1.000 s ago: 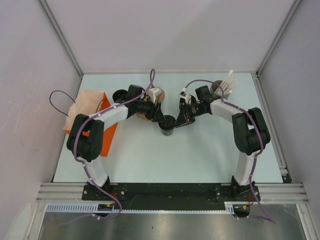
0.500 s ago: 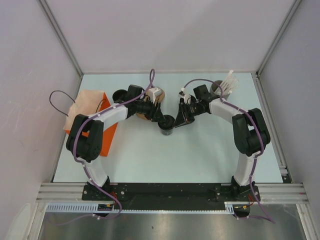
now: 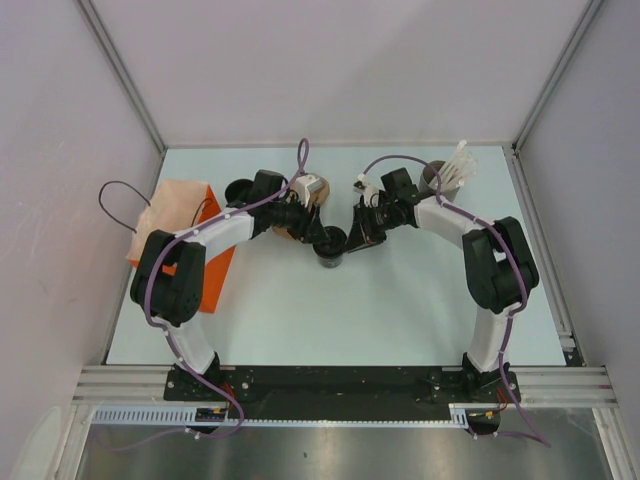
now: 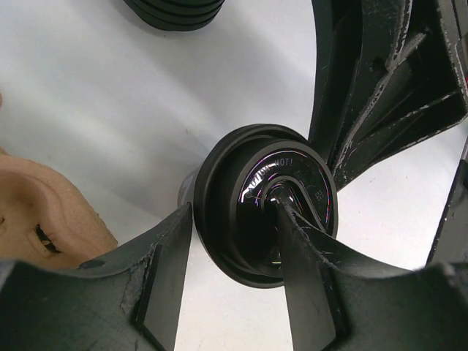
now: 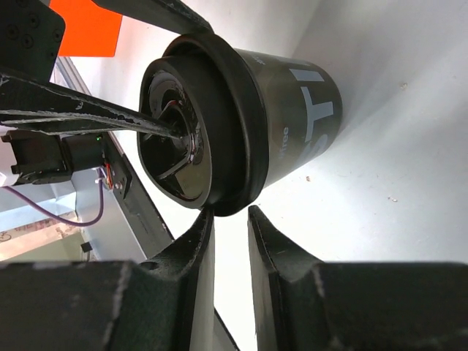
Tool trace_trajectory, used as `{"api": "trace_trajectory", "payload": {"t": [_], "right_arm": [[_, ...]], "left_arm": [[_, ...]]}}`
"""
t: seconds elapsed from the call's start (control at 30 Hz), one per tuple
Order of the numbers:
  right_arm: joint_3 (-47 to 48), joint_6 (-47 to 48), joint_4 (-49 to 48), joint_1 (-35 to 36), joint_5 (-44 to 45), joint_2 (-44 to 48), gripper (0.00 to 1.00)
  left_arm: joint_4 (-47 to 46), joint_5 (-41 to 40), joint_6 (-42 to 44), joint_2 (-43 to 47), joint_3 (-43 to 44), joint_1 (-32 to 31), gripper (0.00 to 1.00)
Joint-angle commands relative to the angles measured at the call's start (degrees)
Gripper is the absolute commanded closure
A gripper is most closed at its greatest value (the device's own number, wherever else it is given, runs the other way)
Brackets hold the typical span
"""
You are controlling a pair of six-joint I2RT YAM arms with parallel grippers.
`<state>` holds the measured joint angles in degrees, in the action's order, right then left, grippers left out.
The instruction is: Pack the takeout coffee
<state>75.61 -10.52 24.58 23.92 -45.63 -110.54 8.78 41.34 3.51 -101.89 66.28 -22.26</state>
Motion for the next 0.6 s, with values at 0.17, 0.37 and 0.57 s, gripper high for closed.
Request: {"api": "trace_trajectory", "payload": {"t": [0.17, 0.37, 0.57], "right_arm": [[-3.64, 7.53, -1.38, 0.16, 27.27, -7.41, 0.95], [-1.52, 9.64, -0.5, -2.03, 14.27, -2.93, 0.86], [2.16, 9.03, -0.23, -4.93, 0.12, -0.11, 0.73]], "left_arm": [[6.16, -7.07, 4.67, -2.44, -3.27, -0.24, 0.46], [6.78, -6.1, 4.14, -2.7, -1.77, -0.06, 0.46], [6.87, -6.19, 4.05, -2.53, -1.51, -0.06, 0.46]]}}
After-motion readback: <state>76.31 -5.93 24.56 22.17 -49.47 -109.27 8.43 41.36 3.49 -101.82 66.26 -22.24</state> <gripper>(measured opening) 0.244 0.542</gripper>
